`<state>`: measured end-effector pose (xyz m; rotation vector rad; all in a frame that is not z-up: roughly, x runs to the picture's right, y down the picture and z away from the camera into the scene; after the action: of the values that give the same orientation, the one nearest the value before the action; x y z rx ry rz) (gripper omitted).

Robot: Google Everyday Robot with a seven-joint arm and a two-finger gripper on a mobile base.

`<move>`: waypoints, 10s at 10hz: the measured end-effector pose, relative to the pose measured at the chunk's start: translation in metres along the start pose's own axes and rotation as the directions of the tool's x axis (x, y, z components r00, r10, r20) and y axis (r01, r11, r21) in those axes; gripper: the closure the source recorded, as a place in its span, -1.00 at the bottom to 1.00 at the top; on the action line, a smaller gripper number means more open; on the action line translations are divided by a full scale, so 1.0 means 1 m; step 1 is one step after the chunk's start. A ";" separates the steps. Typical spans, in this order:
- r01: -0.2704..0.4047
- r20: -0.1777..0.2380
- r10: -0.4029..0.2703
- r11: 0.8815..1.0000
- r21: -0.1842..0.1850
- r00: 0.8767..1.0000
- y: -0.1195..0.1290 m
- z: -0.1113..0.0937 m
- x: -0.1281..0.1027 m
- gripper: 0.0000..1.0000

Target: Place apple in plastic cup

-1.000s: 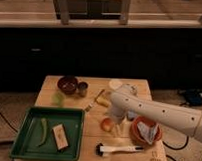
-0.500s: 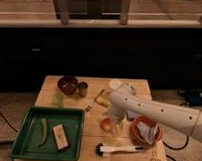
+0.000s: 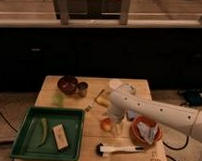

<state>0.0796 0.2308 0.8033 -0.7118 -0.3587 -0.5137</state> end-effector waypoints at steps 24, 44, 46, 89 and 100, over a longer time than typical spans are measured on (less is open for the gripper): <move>0.037 0.006 -0.037 0.999 -0.015 0.999 0.003 0.010 0.010 -0.60; 0.082 -0.005 -0.082 0.996 -0.028 0.997 0.009 0.012 0.015 -0.60; 0.084 -0.006 -0.084 0.996 -0.028 0.996 0.010 0.012 0.015 -0.60; 0.187 -0.012 -0.188 0.981 -0.047 0.982 0.012 0.017 0.019 -0.60; 0.235 -0.007 -0.235 0.971 -0.044 0.972 0.008 0.014 0.007 -0.59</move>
<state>0.0879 0.2438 0.8120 -0.7110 -0.4246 -0.7517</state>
